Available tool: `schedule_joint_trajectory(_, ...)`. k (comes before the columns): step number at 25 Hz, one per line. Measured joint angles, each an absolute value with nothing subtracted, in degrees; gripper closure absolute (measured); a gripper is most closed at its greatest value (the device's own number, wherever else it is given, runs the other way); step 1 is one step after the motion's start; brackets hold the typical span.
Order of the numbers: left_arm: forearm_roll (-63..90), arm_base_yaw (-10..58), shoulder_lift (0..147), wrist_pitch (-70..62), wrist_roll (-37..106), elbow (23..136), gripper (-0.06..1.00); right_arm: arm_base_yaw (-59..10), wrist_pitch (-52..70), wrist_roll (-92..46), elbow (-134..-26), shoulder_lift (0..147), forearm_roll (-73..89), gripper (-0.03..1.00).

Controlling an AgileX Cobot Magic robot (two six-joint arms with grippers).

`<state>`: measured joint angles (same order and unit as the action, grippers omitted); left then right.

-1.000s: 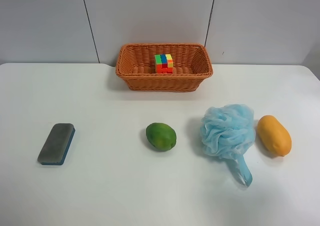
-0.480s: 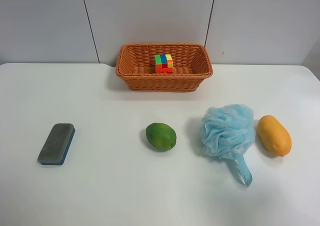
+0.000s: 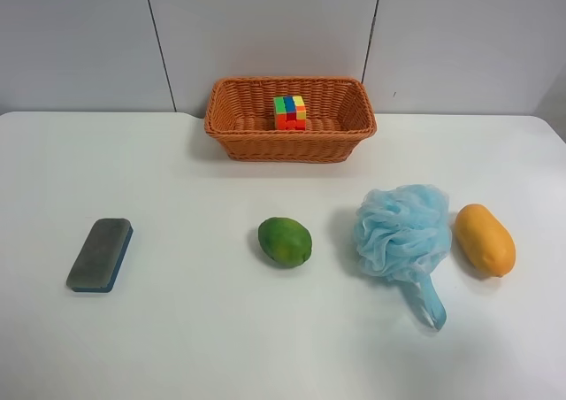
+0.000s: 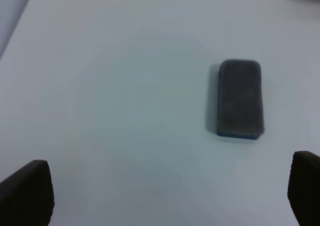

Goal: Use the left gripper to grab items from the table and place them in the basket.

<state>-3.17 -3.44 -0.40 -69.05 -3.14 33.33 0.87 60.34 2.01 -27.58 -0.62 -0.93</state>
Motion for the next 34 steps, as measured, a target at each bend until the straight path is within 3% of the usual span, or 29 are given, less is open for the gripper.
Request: schedule_joint_trajectory(34,-1.3,-3.5,-0.4,-61.1,-1.8,29.2,0.02,0.9,60.3,2.0,-27.6,-0.6,-0.9,-0.03)
